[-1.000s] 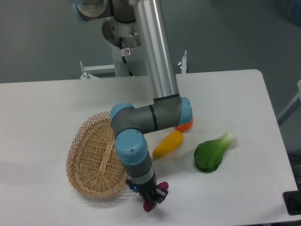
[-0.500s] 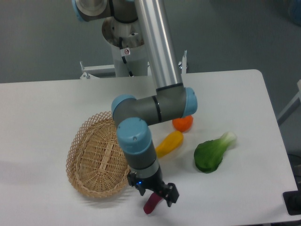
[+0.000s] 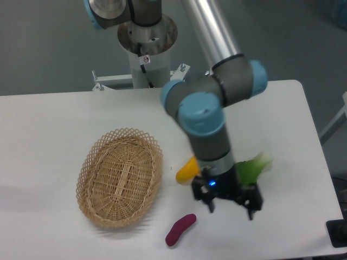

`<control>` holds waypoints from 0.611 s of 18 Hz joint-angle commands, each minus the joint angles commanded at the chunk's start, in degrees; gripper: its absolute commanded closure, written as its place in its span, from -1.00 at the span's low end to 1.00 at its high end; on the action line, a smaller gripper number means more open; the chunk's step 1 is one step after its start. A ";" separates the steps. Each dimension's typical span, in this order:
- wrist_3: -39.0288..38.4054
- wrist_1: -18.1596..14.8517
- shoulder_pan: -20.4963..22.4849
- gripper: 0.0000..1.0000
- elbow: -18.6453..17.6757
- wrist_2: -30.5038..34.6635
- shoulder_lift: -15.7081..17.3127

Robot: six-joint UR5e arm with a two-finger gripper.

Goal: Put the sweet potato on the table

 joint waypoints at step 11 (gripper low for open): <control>15.46 -3.36 9.85 -1.00 -5.18 -10.20 5.36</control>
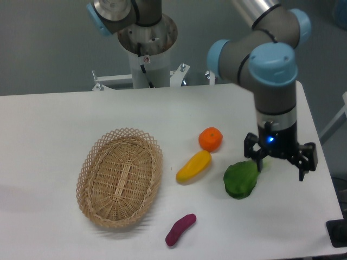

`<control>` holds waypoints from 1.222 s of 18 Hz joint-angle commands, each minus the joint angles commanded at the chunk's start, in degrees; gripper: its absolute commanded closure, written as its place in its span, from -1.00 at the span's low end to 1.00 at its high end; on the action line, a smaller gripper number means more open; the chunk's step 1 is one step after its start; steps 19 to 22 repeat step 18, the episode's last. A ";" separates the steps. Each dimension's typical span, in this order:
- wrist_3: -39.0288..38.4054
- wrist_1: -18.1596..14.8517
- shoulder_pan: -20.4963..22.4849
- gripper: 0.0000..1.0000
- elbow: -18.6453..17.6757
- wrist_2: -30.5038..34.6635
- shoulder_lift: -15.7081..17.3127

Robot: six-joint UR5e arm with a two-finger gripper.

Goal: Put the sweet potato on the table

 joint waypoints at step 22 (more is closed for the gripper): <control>14.60 0.17 1.23 -1.00 -2.56 2.37 3.00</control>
